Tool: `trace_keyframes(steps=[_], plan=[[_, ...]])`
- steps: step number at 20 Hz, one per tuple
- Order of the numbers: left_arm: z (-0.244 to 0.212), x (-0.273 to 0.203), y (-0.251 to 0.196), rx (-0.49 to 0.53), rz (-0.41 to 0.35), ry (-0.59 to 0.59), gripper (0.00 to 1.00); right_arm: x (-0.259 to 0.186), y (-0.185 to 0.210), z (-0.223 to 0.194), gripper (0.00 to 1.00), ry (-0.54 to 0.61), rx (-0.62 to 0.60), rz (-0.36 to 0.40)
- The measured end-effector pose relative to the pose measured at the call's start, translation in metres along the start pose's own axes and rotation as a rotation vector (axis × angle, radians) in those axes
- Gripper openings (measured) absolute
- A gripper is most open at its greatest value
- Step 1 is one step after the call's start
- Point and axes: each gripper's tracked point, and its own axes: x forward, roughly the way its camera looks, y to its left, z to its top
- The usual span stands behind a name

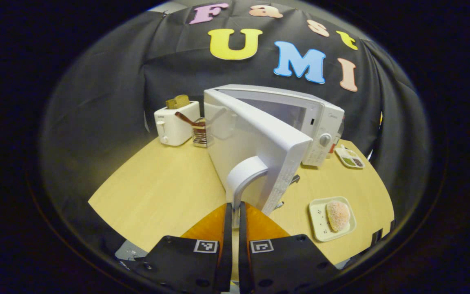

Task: Open the microwave oven with the left hand, put the food in, and close the microwave oven.

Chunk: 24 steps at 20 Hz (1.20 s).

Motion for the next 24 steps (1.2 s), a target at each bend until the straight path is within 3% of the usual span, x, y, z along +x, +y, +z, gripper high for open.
trace_keyframes(steps=[4,6,9,13,14,15,16,18,20,24], plan=[[0.018,-0.026,0.049,-0.022,0.038,-0.046,0.15,-0.001,0.021,-0.019,0.96,0.023,-0.013,0.020],[0.022,-0.039,0.069,-0.071,0.014,-0.041,0.14,0.009,0.034,-0.034,0.96,0.052,-0.043,0.009],[0.032,-0.074,0.085,-0.124,-0.056,-0.072,0.21,0.033,0.073,-0.067,0.96,0.125,-0.009,0.009],[0.032,-0.105,0.103,-0.062,-0.095,-0.105,0.55,0.067,0.112,-0.119,0.97,0.225,-0.044,-0.003],[0.030,-0.110,0.106,-0.055,-0.096,-0.092,0.48,0.076,0.116,-0.136,0.96,0.258,-0.071,-0.010],[0.029,-0.117,0.108,-0.063,-0.099,-0.088,0.48,0.083,0.123,-0.153,0.96,0.299,-0.078,0.003],[0.028,-0.123,0.108,-0.078,-0.112,-0.092,0.61,0.090,0.134,-0.168,0.96,0.333,-0.071,0.029],[0.028,-0.131,0.111,-0.104,-0.109,-0.088,0.48,0.106,0.142,-0.198,0.96,0.397,-0.085,0.045],[0.028,-0.136,0.120,-0.138,-0.083,-0.078,0.56,0.128,0.148,-0.227,0.97,0.455,-0.108,0.067],[0.038,-0.143,0.141,-0.161,0.025,-0.069,0.55,0.161,0.156,-0.278,0.94,0.582,-0.078,0.115]])
